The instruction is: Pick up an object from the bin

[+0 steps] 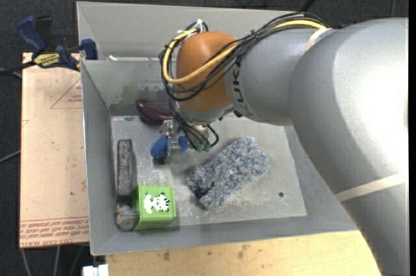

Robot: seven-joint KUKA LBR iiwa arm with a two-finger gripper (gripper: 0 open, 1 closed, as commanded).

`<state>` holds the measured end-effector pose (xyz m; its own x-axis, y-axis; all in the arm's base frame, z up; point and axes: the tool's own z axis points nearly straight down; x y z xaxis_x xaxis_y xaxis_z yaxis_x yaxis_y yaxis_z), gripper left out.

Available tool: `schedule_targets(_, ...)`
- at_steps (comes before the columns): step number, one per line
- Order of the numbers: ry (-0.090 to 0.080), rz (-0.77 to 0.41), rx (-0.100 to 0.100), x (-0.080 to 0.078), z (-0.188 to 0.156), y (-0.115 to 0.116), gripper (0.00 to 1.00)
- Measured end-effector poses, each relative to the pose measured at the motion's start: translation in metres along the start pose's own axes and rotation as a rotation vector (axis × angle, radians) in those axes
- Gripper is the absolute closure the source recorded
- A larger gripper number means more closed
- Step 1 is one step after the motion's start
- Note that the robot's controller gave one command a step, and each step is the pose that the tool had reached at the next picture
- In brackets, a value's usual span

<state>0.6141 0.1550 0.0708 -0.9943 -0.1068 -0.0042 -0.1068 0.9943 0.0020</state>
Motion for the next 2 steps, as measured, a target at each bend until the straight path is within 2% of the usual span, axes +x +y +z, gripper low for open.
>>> schedule_targets(2, 0.005, 0.000, 0.000, 0.0015, -0.0033, -0.0002, 1.00)
